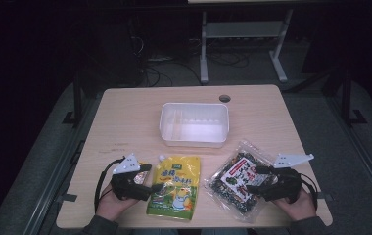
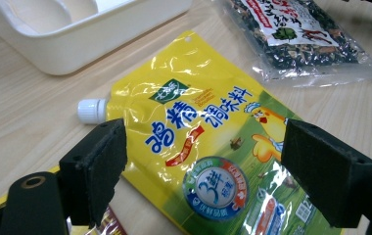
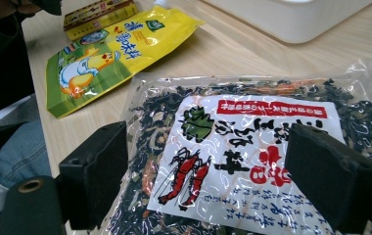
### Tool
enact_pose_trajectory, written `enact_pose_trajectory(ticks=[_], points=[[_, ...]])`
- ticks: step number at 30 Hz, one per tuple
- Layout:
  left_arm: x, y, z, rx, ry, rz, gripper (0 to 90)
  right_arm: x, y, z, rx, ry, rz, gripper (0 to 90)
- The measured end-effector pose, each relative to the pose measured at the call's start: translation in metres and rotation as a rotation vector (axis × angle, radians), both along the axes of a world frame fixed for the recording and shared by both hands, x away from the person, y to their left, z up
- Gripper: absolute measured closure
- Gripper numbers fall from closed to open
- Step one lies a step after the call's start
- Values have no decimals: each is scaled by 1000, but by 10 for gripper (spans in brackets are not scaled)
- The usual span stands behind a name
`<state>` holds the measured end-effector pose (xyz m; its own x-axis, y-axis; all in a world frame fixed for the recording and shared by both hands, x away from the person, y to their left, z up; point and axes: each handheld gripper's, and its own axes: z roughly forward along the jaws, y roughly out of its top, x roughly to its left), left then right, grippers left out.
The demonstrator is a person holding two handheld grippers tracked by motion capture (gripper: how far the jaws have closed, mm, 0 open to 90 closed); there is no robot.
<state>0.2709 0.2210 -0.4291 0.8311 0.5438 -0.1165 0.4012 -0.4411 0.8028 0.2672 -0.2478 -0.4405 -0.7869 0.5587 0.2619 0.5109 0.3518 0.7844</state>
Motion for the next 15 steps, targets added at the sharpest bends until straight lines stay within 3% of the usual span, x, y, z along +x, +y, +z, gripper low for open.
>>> enact_pose_trajectory(ticks=[10,15], points=[[-3,-12,1,12,2,-36,173,0,-5,5,8,-4,-21,152],[-3,-31,8,22,-1,-79,176,3,-13,13,30,0,-80,153]])
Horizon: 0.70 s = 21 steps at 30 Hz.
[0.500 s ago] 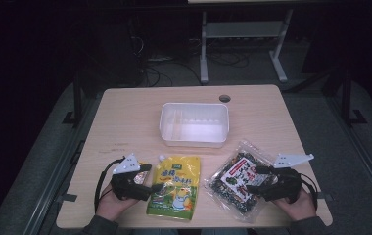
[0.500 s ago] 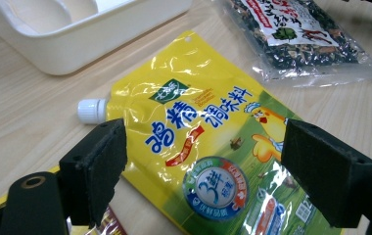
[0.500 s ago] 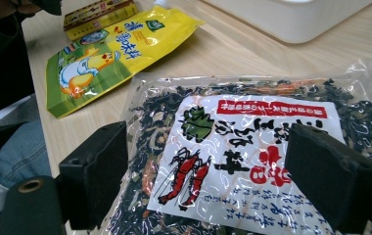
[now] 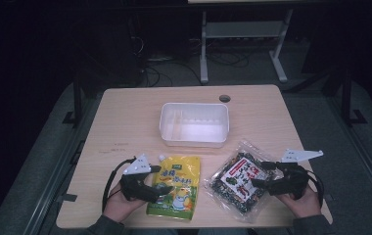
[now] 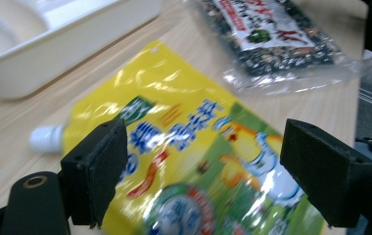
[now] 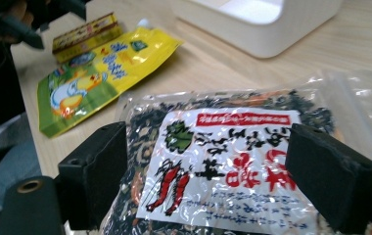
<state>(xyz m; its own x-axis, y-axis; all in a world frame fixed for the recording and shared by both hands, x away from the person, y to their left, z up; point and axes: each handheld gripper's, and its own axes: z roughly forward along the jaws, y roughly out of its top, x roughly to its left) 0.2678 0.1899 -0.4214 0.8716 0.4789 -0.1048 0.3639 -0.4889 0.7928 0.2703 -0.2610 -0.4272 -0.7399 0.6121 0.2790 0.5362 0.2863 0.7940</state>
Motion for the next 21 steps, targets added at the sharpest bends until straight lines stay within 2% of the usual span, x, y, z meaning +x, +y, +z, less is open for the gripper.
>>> enact_pose_trajectory(ticks=[2,6,7,8,11,12,13,14,15,18,21], points=[[0,-4,2,5,-6,-7,177,2,-2,2,-9,5,-15,153],[4,-26,9,8,-11,-49,189,6,-8,6,-20,13,-46,154],[4,-26,9,8,-11,-49,189,6,-8,6,-20,13,-46,154],[7,-37,12,15,-7,-71,189,9,-10,10,-32,11,-56,154],[10,-48,14,26,-8,-86,188,12,-14,14,-42,10,-69,154],[13,-59,17,36,-7,-106,188,15,-18,18,-47,14,-84,154],[13,-59,17,36,-7,-106,189,15,-18,18,-47,14,-84,154],[16,-68,18,41,-5,-122,189,18,-23,21,-59,16,-95,156],[16,-68,18,41,-5,-122,192,18,-23,21,-59,16,-95,156],[20,-88,20,57,4,-155,197,22,-32,28,-71,25,-126,167],[22,-96,19,62,4,-161,199,24,-37,29,-75,32,-142,167]])
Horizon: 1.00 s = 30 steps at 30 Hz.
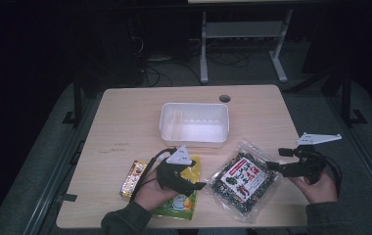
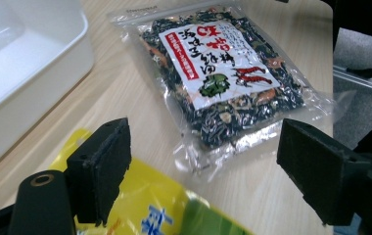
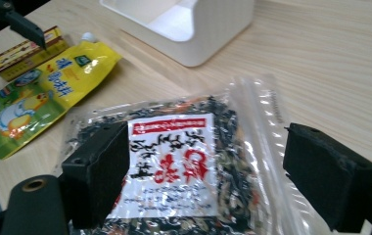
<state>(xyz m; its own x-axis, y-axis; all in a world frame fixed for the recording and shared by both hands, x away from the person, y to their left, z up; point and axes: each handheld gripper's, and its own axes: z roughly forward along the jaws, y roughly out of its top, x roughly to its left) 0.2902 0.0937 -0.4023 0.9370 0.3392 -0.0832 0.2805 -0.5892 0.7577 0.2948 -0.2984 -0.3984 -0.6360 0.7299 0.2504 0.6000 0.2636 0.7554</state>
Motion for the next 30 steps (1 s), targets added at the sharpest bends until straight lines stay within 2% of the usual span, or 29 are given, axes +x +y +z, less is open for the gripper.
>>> enact_pose_trajectory(ticks=[5,11,15,17,21,26,30], points=[[6,-21,-5,25,17,-19,202,6,-15,-3,-20,39,-41,177],[10,-35,-9,45,27,-34,209,10,-25,-8,-24,70,-73,196],[13,-45,-13,55,39,-44,217,13,-29,-11,-43,91,-89,213],[14,-52,-17,65,47,-49,218,15,-33,-14,-55,116,-105,235],[15,-57,-21,76,51,-50,218,17,-38,-19,-63,146,-118,253],[18,-63,-28,96,68,-47,222,18,-48,-31,-61,196,-148,319],[21,-65,-30,97,71,-46,222,18,-53,-40,-59,211,-158,363]])
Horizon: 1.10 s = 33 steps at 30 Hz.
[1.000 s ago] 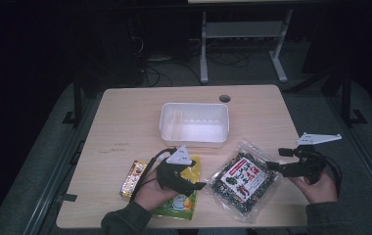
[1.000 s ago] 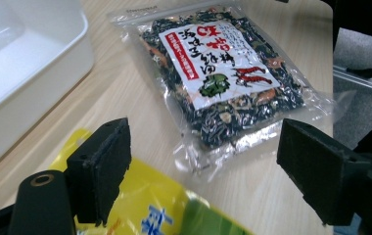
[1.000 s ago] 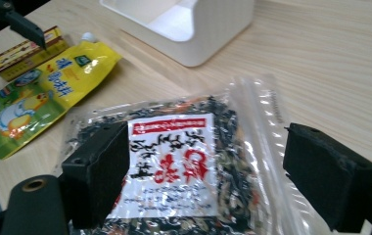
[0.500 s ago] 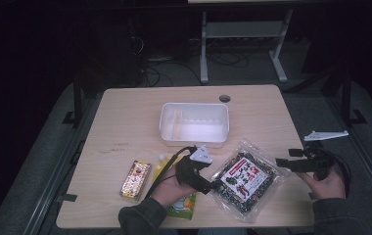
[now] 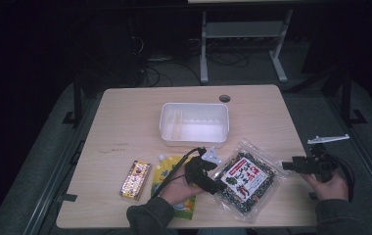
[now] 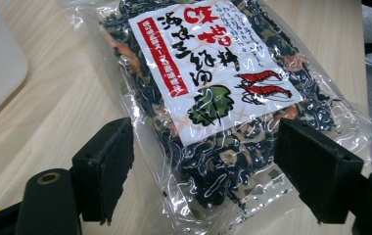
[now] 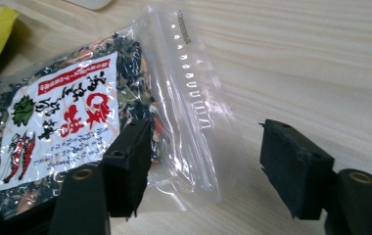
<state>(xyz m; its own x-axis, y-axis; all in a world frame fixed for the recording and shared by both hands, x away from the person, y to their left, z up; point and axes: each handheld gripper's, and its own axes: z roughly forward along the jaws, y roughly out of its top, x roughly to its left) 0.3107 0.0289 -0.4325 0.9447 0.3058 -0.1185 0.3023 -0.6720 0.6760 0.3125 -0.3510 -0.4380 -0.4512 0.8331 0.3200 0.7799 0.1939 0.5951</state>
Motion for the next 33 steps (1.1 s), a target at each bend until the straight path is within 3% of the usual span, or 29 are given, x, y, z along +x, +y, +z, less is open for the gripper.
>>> enact_pose_trajectory(ticks=[20,25,33], points=[[7,-5,-6,35,9,5,223,3,-9,-22,57,62,1,680],[12,-4,-8,57,13,5,223,3,-12,-23,73,64,17,870],[17,-6,-3,37,13,13,222,1,-14,-14,84,50,29,900]])
